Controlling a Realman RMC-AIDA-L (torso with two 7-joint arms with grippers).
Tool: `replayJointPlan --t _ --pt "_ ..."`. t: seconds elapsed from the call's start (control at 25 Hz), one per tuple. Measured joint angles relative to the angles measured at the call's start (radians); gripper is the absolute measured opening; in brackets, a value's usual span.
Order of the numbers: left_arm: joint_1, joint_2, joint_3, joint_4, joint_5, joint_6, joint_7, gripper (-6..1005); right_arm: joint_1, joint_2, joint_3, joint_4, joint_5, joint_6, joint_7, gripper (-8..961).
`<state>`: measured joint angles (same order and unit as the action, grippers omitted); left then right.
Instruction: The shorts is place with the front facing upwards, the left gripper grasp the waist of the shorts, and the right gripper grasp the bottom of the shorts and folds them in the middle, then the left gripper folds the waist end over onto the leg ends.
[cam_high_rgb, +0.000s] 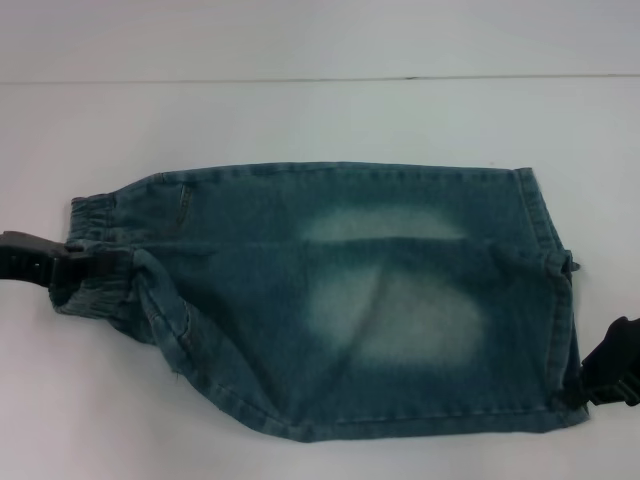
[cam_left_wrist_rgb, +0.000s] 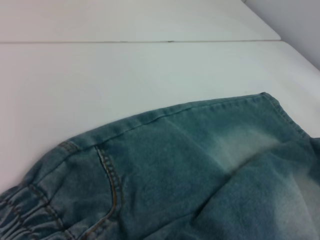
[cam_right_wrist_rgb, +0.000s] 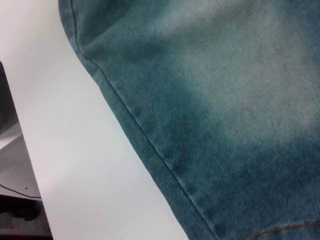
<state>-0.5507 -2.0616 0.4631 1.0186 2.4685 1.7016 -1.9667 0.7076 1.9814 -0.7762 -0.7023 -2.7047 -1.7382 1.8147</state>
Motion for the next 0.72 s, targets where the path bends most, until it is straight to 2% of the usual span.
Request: replayJointPlan --t 0.24,0.48,0.72 --pt "0.0 0.008 0.001 -0.004 -0.02 0.049 0.008 37 -0.017 -0.009 0.026 0.003 0.006 -0.01 -0.043 35" --pt "-0.01 0.026 -0.013 -0.003 -0.042 0.085 -0.014 37 -0.052 -0.061 0.203 0.041 0.099 -0.115 -0.172 48" --pt "-0.019 0.04 -0.086 -0.003 -0.043 0.022 -0.06 37 -0.117 -0.08 0.333 0.063 0.262 -0.09 -0.19 60"
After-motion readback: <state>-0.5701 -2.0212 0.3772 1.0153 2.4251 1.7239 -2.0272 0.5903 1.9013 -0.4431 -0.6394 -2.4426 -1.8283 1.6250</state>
